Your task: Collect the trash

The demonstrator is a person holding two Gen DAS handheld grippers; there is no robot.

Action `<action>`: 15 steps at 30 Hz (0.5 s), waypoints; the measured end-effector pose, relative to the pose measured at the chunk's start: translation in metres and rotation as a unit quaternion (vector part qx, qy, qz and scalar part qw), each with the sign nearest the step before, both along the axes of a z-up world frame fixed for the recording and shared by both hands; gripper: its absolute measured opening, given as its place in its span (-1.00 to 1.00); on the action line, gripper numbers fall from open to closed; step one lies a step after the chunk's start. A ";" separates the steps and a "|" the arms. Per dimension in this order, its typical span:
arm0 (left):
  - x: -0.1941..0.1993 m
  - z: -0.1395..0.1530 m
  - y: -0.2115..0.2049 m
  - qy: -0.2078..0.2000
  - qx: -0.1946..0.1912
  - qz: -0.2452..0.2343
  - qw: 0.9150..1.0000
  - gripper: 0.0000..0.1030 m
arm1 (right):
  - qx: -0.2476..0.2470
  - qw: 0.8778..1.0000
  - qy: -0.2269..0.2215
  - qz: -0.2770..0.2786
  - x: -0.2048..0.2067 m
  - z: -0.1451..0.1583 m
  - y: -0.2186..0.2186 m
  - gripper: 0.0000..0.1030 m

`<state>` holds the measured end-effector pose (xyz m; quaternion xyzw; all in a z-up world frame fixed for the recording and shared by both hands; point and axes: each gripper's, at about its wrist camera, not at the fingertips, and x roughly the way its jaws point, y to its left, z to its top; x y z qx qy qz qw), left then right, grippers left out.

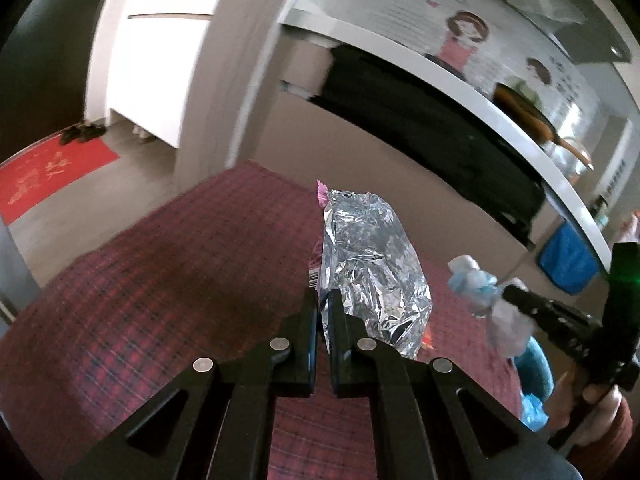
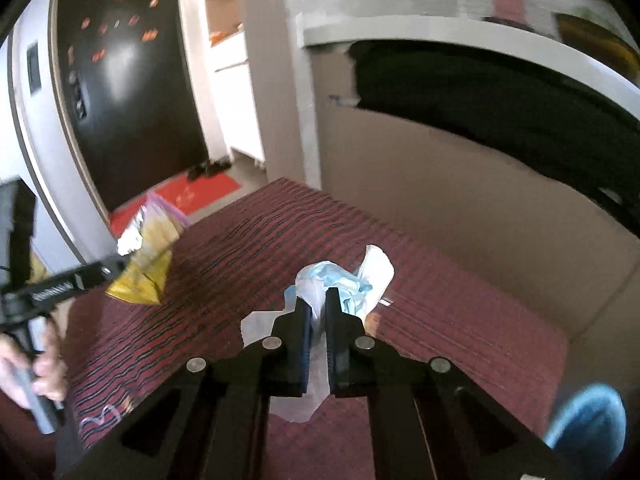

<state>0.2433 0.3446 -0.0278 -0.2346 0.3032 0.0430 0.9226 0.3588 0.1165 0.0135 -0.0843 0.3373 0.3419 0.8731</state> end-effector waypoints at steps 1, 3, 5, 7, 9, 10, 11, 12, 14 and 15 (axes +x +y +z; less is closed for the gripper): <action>0.001 0.000 -0.009 0.000 -0.001 -0.010 1.000 -0.91 | 0.005 1.000 0.001 -0.008 -0.004 0.003 -0.016 -0.90; 0.005 0.001 -0.025 0.001 -0.003 -0.030 1.000 -0.91 | 0.004 1.000 0.003 -0.019 -0.010 0.004 -0.036 -0.90; 0.007 -0.001 -0.043 0.008 -0.002 -0.052 0.999 -0.91 | -0.005 1.000 0.008 -0.026 -0.020 0.000 -0.055 -0.90; 0.010 -0.005 -0.060 0.020 0.004 -0.071 0.997 -0.91 | -0.019 0.999 0.017 -0.030 -0.026 -0.009 -0.068 -0.90; 0.014 -0.012 -0.075 0.035 0.006 -0.089 0.995 -0.91 | -0.041 0.998 0.029 -0.032 -0.036 -0.024 -0.082 -0.90; 0.016 -0.016 -0.082 0.044 0.005 -0.098 0.994 -0.91 | -0.051 0.998 0.036 -0.030 -0.040 -0.032 -0.087 -0.90; 0.018 -0.020 -0.087 0.050 0.004 -0.105 0.993 -0.91 | -0.057 0.997 0.042 -0.028 -0.046 -0.039 -0.093 -0.88; 0.018 -0.023 -0.092 0.055 0.004 -0.109 0.993 -0.91 | -0.060 0.997 0.051 -0.023 -0.050 -0.045 -0.098 -0.80; 0.020 -0.027 -0.101 0.064 0.006 -0.120 0.991 -0.91 | -0.066 0.994 0.082 -0.002 -0.055 -0.058 -0.102 -0.79; 0.020 -0.029 -0.106 0.067 0.009 -0.126 0.990 -0.91 | -0.062 0.994 0.091 0.007 -0.059 -0.062 -0.105 -0.79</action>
